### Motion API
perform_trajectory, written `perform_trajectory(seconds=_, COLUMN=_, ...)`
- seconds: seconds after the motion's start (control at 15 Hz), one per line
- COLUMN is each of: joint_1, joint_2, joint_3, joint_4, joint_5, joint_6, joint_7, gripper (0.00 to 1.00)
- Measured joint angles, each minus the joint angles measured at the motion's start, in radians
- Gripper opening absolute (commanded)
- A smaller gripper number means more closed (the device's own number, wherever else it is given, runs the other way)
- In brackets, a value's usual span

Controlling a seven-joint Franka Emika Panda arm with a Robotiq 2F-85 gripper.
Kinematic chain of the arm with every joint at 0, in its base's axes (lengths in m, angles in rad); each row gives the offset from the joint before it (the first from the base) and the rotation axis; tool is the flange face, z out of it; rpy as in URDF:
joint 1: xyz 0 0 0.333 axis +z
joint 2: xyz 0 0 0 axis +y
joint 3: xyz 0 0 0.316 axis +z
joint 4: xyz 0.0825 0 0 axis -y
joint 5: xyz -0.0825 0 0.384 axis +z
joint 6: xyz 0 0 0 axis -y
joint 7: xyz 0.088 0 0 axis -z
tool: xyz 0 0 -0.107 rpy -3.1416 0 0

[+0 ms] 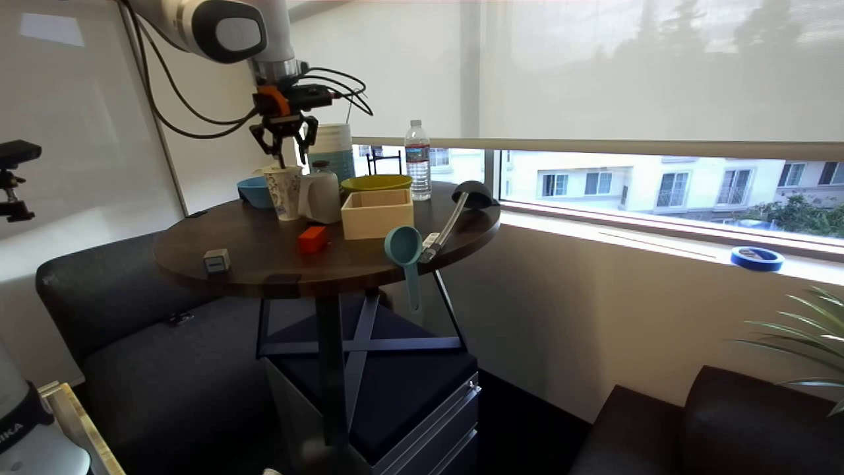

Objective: Put the spoon on top of the fork

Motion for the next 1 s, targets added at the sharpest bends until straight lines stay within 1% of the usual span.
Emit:
perform_trajectory(seconds=0.07, joint_1=-0.001, joint_2=0.000, joint_3=0.000, joint_4=0.000, joint_5=0.000, joint_6=0.000, joint_7=-0.001, gripper=0.39)
perform_trajectory(seconds=0.13, joint_1=-0.001, joint_2=0.000, joint_3=0.001, joint_4=0.000, joint_5=0.000, joint_6=0.000, joint_7=-0.002, gripper=0.37)
perform_trajectory(seconds=0.2, joint_1=-0.002, joint_2=0.000, joint_3=0.001, joint_4=0.000, joint_5=0.000, joint_6=0.000, joint_7=-0.003, gripper=0.33)
perform_trajectory(seconds=0.27, joint_1=-0.003, joint_2=0.000, joint_3=0.001, joint_4=0.000, joint_5=0.000, joint_6=0.000, joint_7=-0.003, gripper=0.36)
perform_trajectory(seconds=0.47, joint_1=-0.007, joint_2=0.000, joint_3=0.001, joint_4=0.001, joint_5=0.000, joint_6=0.000, joint_7=-0.003, gripper=0.34)
perform_trajectory(seconds=0.53, joint_1=-0.008, joint_2=0.000, joint_3=0.001, joint_4=0.001, joint_5=0.000, joint_6=0.000, joint_7=-0.003, gripper=0.32)
perform_trajectory(seconds=0.6, joint_1=-0.008, joint_2=0.000, joint_3=0.001, joint_4=0.001, joint_5=0.000, joint_6=0.000, joint_7=-0.003, gripper=0.32)
perform_trajectory(seconds=0.8, joint_1=-0.009, joint_2=0.000, joint_3=0.001, joint_4=0.002, joint_5=0.000, joint_6=0.000, joint_7=-0.003, gripper=0.27)
perform_trajectory(seconds=0.93, joint_1=-0.010, joint_2=0.000, joint_3=0.001, joint_4=0.002, joint_5=0.000, joint_6=0.000, joint_7=-0.003, gripper=0.18)
perform_trajectory(seconds=1.0, joint_1=-0.010, joint_2=0.000, joint_3=0.001, joint_4=0.002, joint_5=0.000, joint_6=0.000, joint_7=-0.003, gripper=0.08)
